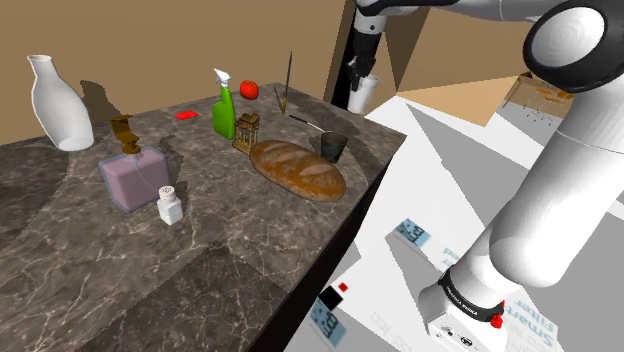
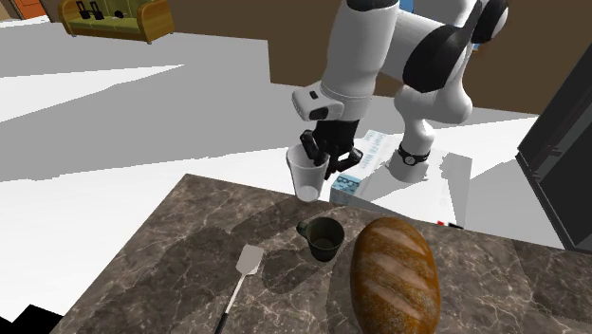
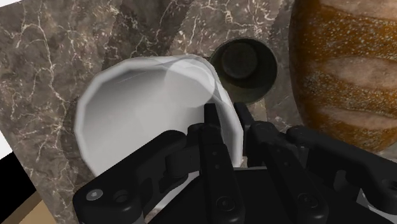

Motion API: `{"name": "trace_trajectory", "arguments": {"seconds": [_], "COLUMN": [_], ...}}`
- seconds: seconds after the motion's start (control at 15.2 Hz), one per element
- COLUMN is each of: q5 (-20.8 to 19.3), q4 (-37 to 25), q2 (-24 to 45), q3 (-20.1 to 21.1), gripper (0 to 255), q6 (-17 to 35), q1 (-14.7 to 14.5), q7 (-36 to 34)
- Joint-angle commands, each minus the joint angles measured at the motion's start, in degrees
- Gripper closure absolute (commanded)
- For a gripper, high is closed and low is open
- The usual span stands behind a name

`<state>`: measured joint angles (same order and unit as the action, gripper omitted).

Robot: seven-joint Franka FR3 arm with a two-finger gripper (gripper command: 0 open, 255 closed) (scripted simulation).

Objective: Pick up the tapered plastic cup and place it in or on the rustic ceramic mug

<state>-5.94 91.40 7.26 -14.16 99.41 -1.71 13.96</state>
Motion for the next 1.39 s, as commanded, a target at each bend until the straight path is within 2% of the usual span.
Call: {"name": "trace_trajectory", "arguments": {"seconds": [0.0, 0.13, 1.32], "q5": [-0.4, -0.5, -0.8], "q4": [0.4, -0.6, 12.5], "q2": [-0.8, -0.8, -0.2], "q3": [1.1, 2.6, 2.6], "gripper": [255, 255, 255], "q6": [-0.7, -2.1, 11.5], "q1": [-1.6, -3.4, -3.3], "q7": [-2.8, -5.9, -7.4]}}
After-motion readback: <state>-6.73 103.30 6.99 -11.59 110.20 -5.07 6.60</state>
